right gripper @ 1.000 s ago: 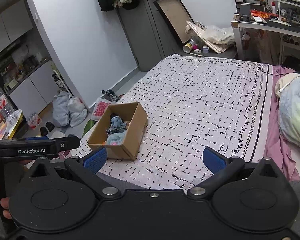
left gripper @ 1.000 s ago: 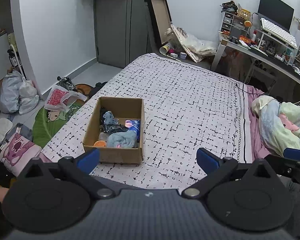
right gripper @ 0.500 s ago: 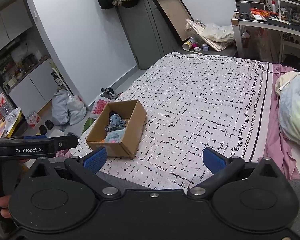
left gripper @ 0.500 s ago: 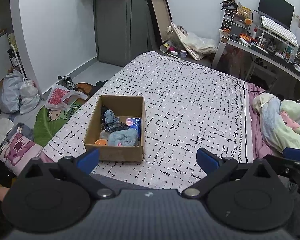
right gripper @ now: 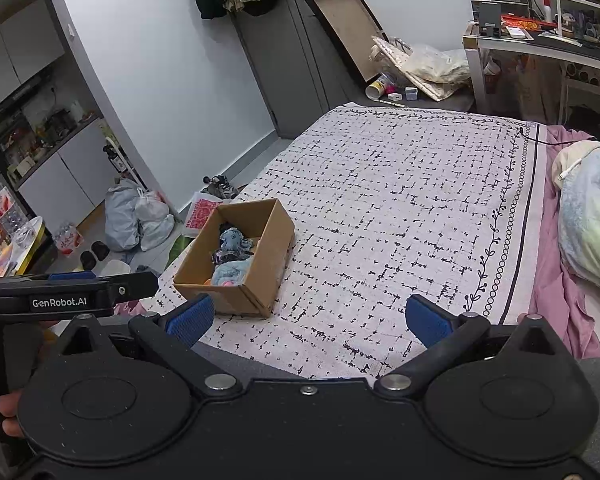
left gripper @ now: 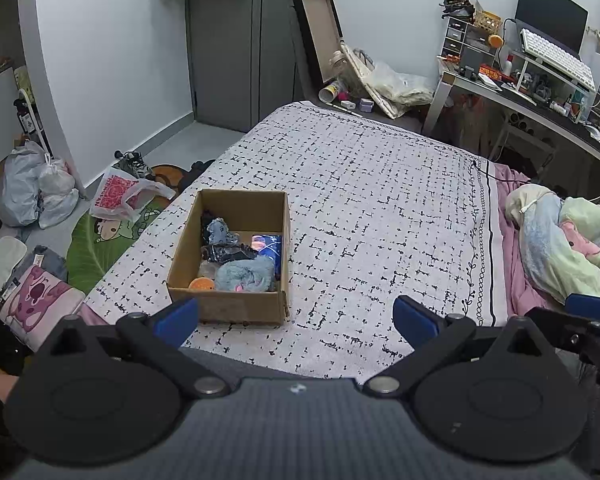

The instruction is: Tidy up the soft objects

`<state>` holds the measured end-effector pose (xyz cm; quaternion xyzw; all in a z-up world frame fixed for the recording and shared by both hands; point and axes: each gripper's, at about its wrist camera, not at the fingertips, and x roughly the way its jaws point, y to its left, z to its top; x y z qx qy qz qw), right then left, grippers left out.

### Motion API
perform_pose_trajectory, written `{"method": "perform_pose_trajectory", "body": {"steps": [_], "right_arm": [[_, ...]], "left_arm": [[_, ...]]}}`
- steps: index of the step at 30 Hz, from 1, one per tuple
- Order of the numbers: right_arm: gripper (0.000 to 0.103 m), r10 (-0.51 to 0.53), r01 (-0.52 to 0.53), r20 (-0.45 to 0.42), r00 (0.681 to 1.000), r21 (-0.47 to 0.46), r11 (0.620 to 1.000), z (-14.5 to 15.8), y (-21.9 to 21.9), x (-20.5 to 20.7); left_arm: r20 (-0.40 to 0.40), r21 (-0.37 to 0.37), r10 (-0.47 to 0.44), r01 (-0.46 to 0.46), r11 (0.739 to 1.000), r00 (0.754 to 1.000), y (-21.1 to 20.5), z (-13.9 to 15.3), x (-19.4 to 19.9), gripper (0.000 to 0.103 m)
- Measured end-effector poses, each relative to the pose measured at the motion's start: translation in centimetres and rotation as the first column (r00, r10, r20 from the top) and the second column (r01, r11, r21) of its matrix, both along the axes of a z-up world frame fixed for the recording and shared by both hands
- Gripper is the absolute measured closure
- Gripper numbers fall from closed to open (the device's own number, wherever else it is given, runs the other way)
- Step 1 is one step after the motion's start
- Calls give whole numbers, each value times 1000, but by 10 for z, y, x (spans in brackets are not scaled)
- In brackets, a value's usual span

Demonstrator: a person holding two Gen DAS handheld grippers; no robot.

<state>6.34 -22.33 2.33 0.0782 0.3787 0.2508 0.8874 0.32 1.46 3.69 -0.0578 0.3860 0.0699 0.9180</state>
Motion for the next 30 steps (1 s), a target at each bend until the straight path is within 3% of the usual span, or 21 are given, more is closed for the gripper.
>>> {"method": "perform_pose_trajectory", "body": {"steps": [30], "right_arm": [[0, -30, 31, -27, 999, 28, 999, -16, -4, 7]], "left_arm": [[-20, -10, 8, -8, 1000, 1000, -1, -15, 2, 1]]}}
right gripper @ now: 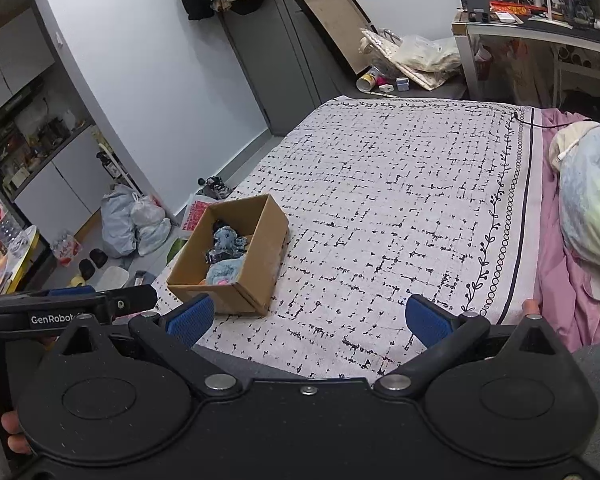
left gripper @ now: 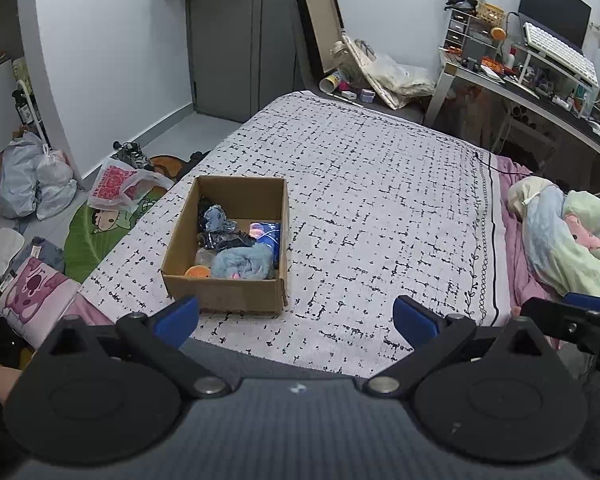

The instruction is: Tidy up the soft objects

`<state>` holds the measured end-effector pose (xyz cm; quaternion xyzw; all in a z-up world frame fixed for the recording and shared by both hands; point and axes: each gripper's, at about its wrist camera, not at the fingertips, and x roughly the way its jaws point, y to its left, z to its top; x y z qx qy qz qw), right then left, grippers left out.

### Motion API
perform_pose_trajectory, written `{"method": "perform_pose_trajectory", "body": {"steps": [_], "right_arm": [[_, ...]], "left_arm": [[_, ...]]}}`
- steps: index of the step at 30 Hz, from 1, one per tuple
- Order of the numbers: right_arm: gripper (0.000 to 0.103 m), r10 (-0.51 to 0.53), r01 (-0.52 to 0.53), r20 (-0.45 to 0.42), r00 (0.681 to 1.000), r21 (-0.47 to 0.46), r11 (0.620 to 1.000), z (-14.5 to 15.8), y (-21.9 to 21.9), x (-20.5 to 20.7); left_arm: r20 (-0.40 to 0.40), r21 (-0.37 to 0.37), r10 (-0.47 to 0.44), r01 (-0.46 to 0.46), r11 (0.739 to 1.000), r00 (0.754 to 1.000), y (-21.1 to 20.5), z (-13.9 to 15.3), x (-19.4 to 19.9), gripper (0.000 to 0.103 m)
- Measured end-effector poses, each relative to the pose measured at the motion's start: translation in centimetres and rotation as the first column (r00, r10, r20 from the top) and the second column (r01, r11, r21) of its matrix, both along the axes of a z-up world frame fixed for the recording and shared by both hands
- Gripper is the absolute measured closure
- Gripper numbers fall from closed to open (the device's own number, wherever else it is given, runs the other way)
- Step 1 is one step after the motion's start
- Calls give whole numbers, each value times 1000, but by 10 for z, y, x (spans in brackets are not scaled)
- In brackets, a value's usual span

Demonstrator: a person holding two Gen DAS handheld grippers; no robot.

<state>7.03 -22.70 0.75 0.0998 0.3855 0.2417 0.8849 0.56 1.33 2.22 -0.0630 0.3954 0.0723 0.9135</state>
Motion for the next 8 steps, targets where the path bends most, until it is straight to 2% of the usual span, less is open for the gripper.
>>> {"method": "perform_pose_trajectory", "body": {"steps": [8], "right_arm": [[0, -14, 14, 7, 1000, 33, 999, -7, -8, 6]], "left_arm": [[9, 6, 19, -19, 1000, 1000, -3, -5, 6, 1]]}}
